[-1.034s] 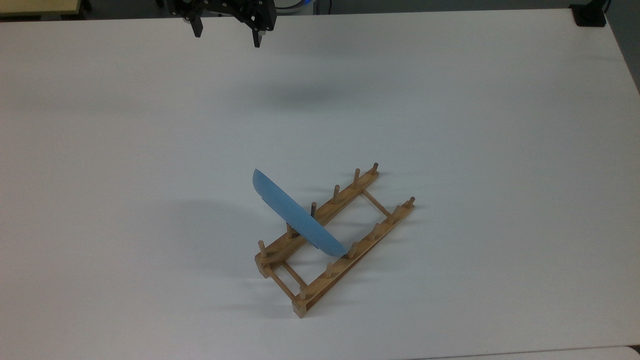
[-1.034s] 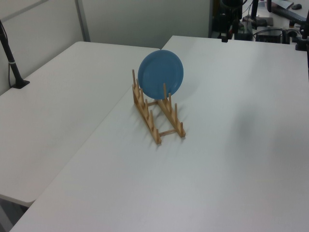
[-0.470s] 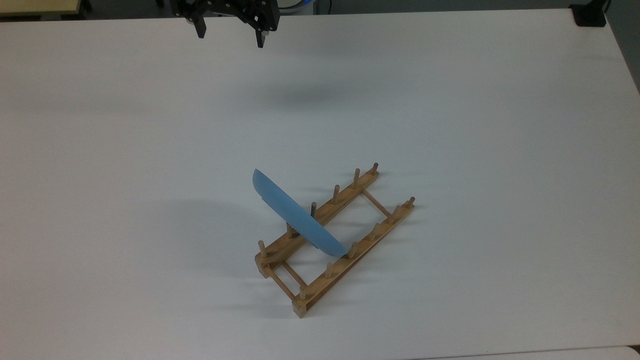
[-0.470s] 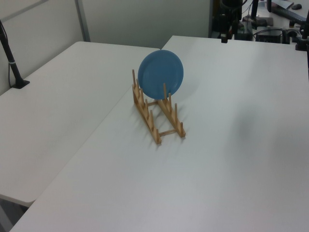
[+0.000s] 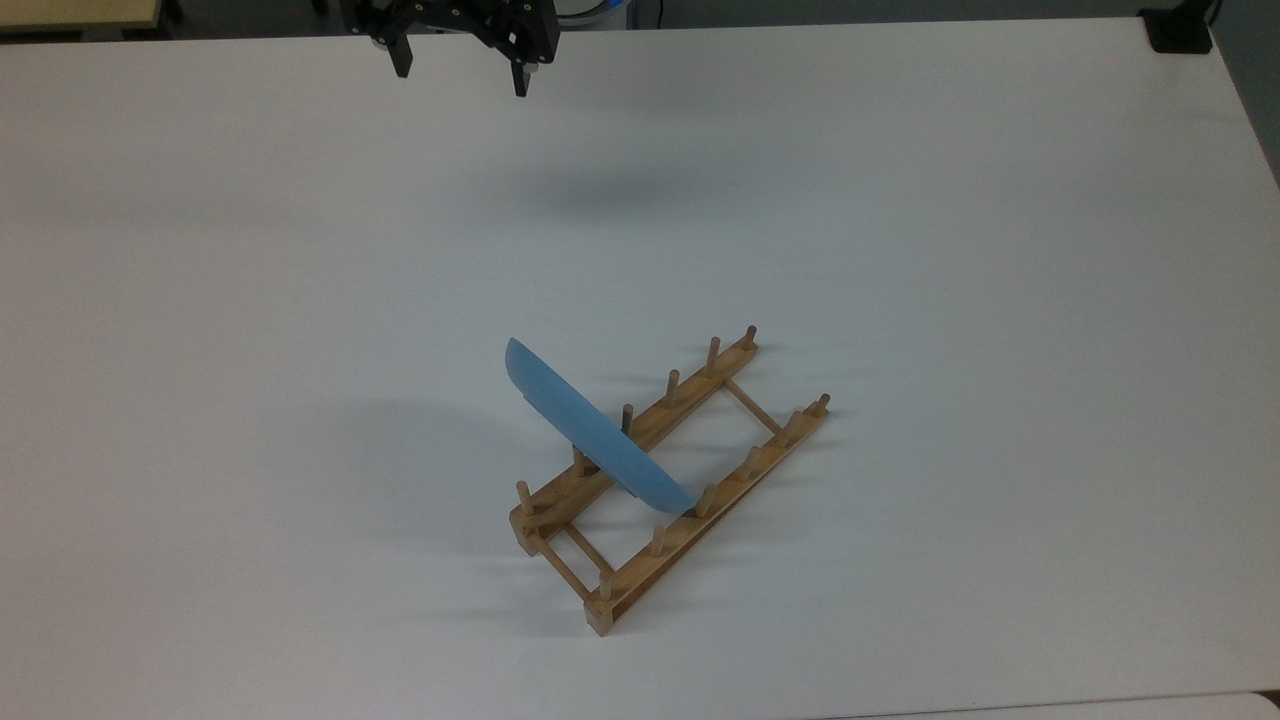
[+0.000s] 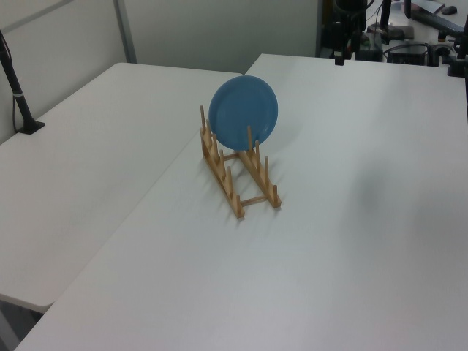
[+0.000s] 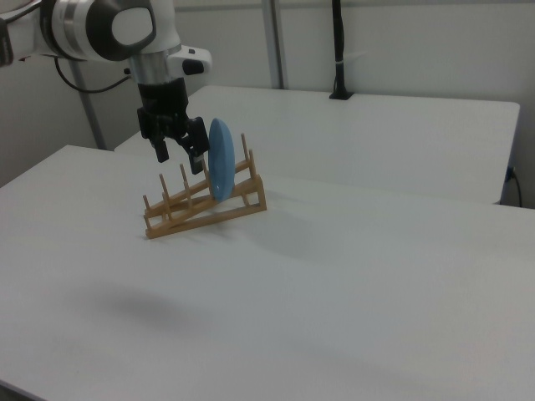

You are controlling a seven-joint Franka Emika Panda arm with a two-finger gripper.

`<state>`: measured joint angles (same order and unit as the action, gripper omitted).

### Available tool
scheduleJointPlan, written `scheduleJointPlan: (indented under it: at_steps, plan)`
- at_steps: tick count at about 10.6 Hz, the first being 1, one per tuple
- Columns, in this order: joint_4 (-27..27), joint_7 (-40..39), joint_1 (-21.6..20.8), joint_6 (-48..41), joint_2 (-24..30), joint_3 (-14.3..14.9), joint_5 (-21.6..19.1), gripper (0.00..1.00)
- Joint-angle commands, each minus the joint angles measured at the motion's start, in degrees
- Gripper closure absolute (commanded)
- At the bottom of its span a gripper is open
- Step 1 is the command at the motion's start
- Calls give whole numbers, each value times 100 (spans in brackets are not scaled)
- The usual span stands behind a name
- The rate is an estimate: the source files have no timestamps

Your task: Pick plate from plate rack

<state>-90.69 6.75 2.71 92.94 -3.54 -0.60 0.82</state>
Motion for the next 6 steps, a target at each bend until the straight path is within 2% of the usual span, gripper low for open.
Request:
scheduleJointPlan:
  at_steps: [1, 3, 4, 6]
  plan:
    - [-72, -139, -33, 451, 11, 34, -126, 0]
    - [-72, -157, -33, 1073, -120, 17, 66, 0]
    - [-80, -383, -42, 1520, -190, 16, 346, 0]
    - [-80, -876, -60, 2321, -217, 16, 568, 0]
